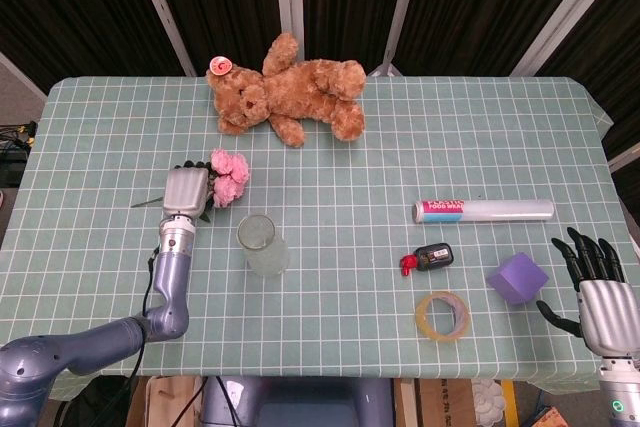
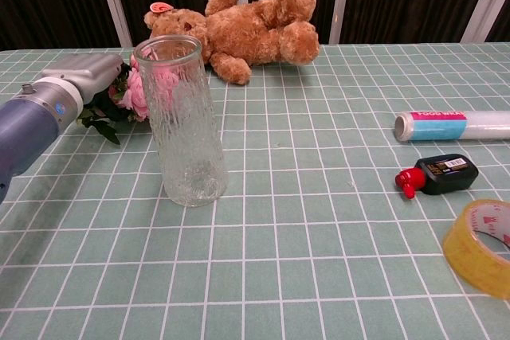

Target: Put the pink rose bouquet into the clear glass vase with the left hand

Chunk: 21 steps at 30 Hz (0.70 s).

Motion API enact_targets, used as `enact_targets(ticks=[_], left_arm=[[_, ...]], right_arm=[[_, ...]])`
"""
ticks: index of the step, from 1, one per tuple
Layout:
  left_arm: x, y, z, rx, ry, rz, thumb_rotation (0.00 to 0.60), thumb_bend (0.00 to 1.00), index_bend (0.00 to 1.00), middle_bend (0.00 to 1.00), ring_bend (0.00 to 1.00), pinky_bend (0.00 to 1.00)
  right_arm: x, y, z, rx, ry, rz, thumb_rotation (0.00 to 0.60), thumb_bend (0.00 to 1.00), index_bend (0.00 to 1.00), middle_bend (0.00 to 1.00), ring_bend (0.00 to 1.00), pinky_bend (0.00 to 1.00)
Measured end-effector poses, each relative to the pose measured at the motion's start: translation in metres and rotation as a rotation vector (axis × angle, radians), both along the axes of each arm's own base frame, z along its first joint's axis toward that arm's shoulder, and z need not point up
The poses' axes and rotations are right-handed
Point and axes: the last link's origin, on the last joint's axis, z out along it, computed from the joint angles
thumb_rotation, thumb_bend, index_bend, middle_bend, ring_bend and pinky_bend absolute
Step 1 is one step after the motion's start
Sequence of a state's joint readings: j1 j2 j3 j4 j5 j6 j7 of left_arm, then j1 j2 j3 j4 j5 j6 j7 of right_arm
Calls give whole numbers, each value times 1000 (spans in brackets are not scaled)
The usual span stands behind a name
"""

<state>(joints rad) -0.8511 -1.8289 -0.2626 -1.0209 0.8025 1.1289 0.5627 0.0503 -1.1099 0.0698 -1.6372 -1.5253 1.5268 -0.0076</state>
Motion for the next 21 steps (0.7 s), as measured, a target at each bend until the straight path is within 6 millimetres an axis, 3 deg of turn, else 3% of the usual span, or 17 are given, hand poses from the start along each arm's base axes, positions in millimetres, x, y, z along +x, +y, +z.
enact_targets(ticks=[7,13,21], left_arm=[[-13,-5,24,56,-134,-53,600,542,394,397,312,437],[-24,-12,67,111,-269,-89,600,542,403,402,312,437],[2,-35,126,112,-505,-191,600,542,413,405,312,437]], right_arm=[[1,0,-1,2,-2,-2,600,204,141,79,86,0],[3,1,-2,1,1,6,600,204,142,79,86,0],[6,1,-5,4,7,12,600,205,141,79,86,0]])
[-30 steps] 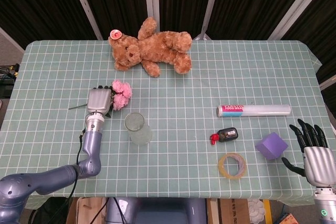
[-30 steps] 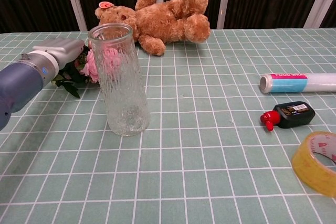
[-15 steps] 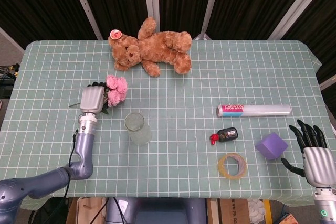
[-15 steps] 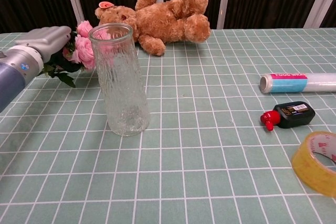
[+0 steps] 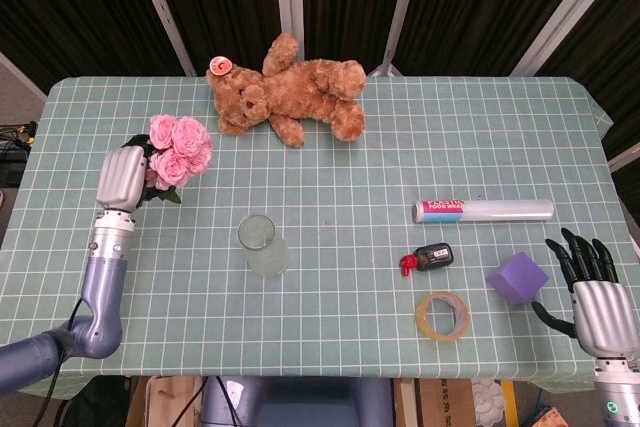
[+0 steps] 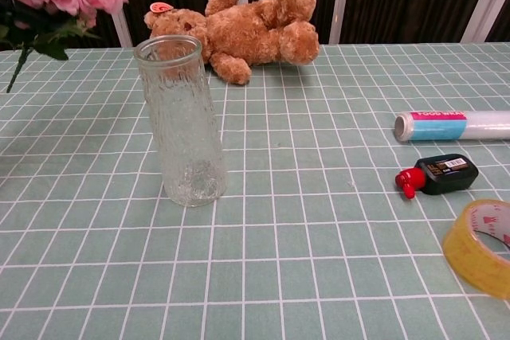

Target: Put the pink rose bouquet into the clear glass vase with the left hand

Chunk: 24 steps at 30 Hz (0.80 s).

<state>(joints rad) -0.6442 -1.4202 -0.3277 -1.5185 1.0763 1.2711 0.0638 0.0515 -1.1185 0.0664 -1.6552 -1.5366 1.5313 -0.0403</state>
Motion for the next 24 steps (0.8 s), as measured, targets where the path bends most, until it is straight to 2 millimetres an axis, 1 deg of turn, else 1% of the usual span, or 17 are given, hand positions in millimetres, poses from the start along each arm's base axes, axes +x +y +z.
enact_targets(ticks=[4,5,8,12,14,20,24], left_arm=[[28,-17,26,-22,-185,-89,600,542,414,405,312,437],[39,-23,32,-35,-260,-119,600,542,414,405,312,437],[64,-37,49,-69,-416,-189,600,542,415,406,312,437],[89,-48,69,-90,-520,-267,600,540,418,410,312,437],[99,-51,71,-103,-557,-290,600,538,418,410,312,437],[121,-58,69,-172,-676,-328,600,532,418,415,312,437],[132,-59,65,-201,-704,-345,600,527,418,414,312,437]], right_arm=[[1,-1,-1,1,0,3,600,204,141,79,86,0],[1,-1,-1,0,0,3,600,204,141,79,86,0],[0,0,0,-4,-2,3,600,205,141,79,86,0],[0,0,2,-9,-6,2,600,204,141,79,86,0],[-1,0,2,-10,-6,2,600,204,141,79,86,0],[-1,0,4,-14,-9,0,600,205,142,79,86,0],[-3,0,5,-19,-12,-3,600,205,141,79,86,0]])
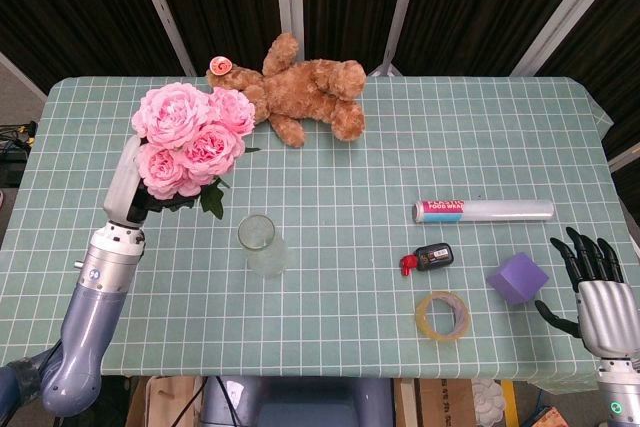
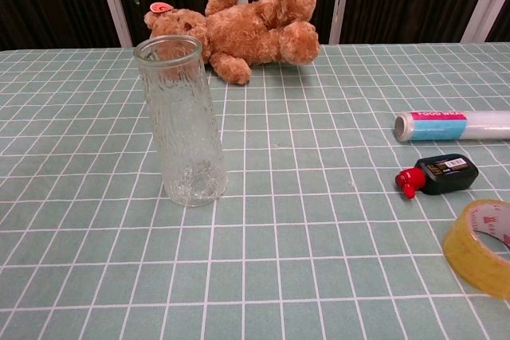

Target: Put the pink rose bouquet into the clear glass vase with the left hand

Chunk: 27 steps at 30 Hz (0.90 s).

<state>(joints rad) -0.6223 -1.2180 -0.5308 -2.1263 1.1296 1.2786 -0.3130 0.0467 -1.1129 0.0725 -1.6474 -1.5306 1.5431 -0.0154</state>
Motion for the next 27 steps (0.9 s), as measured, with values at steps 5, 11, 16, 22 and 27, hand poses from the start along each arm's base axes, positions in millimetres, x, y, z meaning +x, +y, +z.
enact_targets(ticks=[5,11,16,22,27], left_arm=[[14,-6,-8,-59,-43,-37,600,526,418,414,312,437],[20,-10,-12,-79,-39,-55,600,526,418,414,312,437],[23,-14,-14,-85,-34,-64,600,525,418,414,312,437],[26,-24,-21,-116,-18,-90,600,525,418,414,312,436],[23,-27,-25,-125,-3,-86,600,525,418,414,312,436]], right_arm=[[-1,0,0,0,0,-1,600,204,141,79,86,0],[-1,0,1,1,-3,0,600,205,141,79,86,0],[-1,-2,0,3,-3,0,600,205,142,79,86,0],[0,-1,1,0,-7,4,600,204,141,79,86,0],[-1,-1,1,2,-11,4,600,205,141,79,86,0]])
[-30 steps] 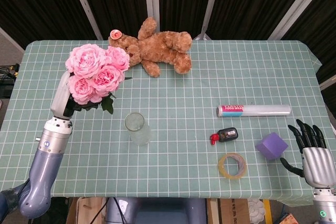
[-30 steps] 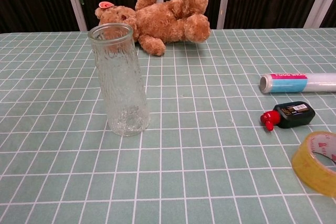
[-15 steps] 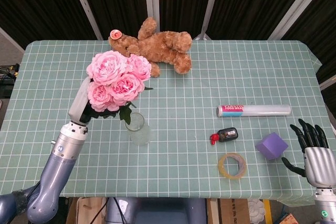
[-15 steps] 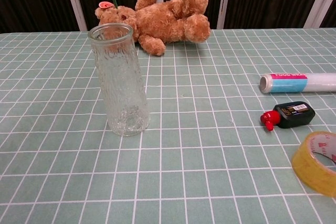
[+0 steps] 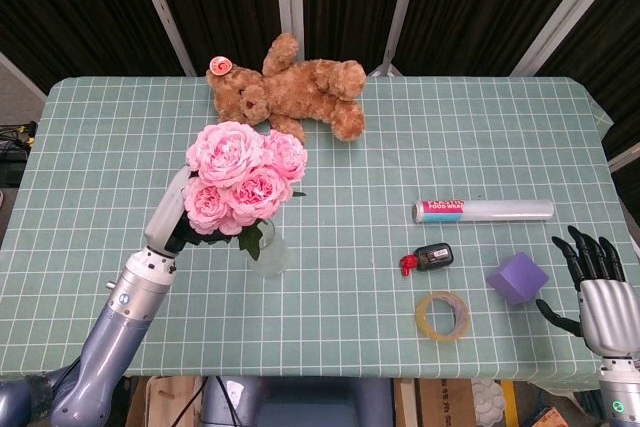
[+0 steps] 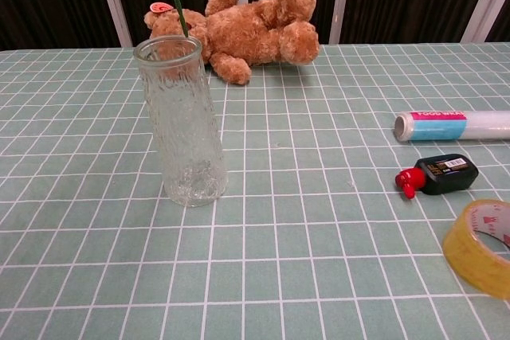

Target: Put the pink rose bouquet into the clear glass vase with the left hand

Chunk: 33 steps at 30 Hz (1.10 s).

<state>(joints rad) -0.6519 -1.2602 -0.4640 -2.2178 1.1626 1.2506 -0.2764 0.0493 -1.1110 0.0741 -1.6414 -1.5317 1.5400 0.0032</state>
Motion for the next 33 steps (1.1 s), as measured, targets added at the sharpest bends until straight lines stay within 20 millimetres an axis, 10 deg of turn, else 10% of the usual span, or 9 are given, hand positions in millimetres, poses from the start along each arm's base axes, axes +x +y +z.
enact_targets(ticks=[33], left_arm=[[-46,6,-50,-113,123,70,600,510,410,396,299,426]], right_arm=[[-1,1,4,-11,-13,-1,600,204,142,79,86,0]])
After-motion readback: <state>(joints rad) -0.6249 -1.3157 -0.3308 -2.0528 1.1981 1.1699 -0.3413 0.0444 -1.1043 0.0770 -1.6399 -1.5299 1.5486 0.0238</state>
